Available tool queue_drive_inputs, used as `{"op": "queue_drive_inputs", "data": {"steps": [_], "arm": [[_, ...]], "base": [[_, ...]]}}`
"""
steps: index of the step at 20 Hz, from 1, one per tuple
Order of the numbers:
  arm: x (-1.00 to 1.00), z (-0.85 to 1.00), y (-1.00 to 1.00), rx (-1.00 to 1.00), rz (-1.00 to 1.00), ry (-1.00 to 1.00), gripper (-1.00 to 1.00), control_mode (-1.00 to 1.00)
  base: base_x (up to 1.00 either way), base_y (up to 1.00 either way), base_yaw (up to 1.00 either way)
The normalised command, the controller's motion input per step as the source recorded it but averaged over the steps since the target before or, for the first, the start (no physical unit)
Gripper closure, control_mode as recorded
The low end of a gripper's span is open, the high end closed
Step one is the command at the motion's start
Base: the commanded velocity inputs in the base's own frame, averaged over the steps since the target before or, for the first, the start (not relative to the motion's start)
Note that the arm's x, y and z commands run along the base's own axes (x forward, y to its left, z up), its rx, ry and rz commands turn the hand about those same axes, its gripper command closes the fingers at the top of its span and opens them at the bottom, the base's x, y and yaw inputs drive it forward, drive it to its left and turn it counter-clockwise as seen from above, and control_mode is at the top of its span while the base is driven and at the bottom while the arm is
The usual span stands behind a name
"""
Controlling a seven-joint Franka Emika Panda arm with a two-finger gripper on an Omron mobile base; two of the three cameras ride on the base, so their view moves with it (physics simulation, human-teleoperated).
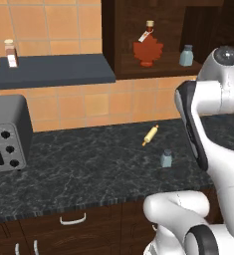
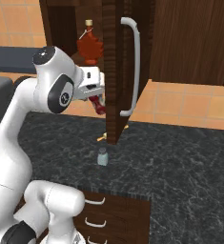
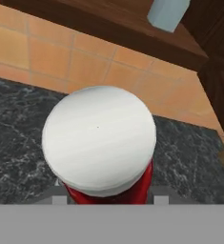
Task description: Put the shaker and condiment bottle from the counter next to their counterparts in the cabinet.
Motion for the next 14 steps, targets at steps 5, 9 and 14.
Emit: {"op": "queue_drive_inputs", "data": {"steps": [5, 9, 14], "arm": [[-0.2, 0.22, 0.08, -0.01, -0.02, -0.03, 1.0, -1.0], [-0.12, 0.52, 0.05, 0.03, -0.01, -0.06, 1.0, -1.0], [-0.14, 0.66, 0.01, 0.04, -0.05, -0.08, 1.0, -1.0]], "base": [[0.0, 0.0, 0.0], [0.0, 0.0, 0.0], [0.0, 0.0, 0.0]]}}
